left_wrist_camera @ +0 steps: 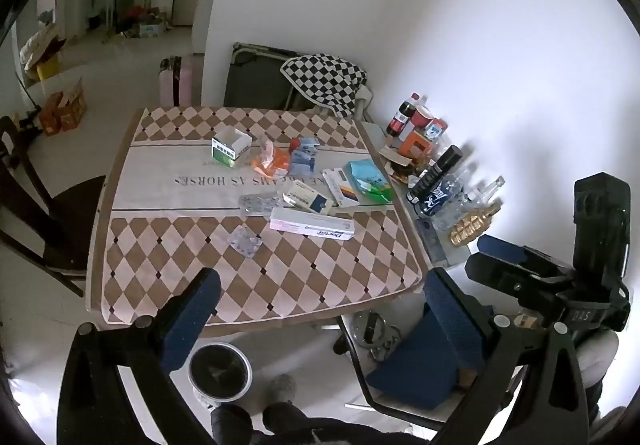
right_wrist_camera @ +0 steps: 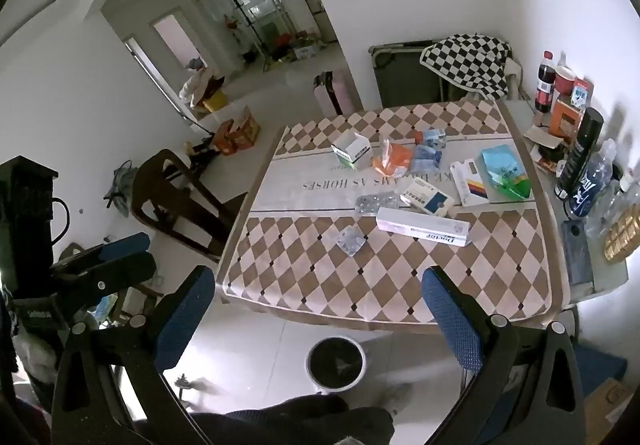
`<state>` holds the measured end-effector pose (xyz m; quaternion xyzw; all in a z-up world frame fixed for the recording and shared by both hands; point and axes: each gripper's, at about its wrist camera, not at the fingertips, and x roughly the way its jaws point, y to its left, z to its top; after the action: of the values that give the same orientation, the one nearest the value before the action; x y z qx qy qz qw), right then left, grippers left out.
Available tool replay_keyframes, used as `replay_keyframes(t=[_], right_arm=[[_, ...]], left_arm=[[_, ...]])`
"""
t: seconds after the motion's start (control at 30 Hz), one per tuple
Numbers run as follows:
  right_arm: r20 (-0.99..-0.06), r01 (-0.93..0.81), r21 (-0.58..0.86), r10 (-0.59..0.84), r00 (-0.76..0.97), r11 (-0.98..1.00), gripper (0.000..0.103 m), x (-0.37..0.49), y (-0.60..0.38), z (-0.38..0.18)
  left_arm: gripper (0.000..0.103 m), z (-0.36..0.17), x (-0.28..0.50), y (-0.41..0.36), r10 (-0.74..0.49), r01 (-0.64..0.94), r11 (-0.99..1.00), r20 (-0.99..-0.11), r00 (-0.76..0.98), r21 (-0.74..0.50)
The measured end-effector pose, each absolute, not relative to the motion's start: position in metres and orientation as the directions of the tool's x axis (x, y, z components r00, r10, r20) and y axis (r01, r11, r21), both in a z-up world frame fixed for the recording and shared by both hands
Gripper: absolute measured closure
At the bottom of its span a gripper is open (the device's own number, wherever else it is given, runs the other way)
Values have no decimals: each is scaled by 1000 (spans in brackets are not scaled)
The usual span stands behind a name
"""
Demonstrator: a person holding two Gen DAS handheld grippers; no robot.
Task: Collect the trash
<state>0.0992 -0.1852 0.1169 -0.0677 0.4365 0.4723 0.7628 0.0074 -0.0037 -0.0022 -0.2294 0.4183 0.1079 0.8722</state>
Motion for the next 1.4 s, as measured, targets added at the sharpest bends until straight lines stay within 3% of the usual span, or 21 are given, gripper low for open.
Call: replay_keyframes(t=[0.07, 1.4], right_arm=[[-729, -782, 309, 663, 172, 542, 0, 100, -188, 119], [-745, -788, 340, 658, 108, 514, 0, 112, -175, 114]], left_arm=[[0, -3, 1, 1, -34, -359, 864, -752, 658, -354], [0, -4, 23, -15, -51, -353, 860, -750, 660, -369]])
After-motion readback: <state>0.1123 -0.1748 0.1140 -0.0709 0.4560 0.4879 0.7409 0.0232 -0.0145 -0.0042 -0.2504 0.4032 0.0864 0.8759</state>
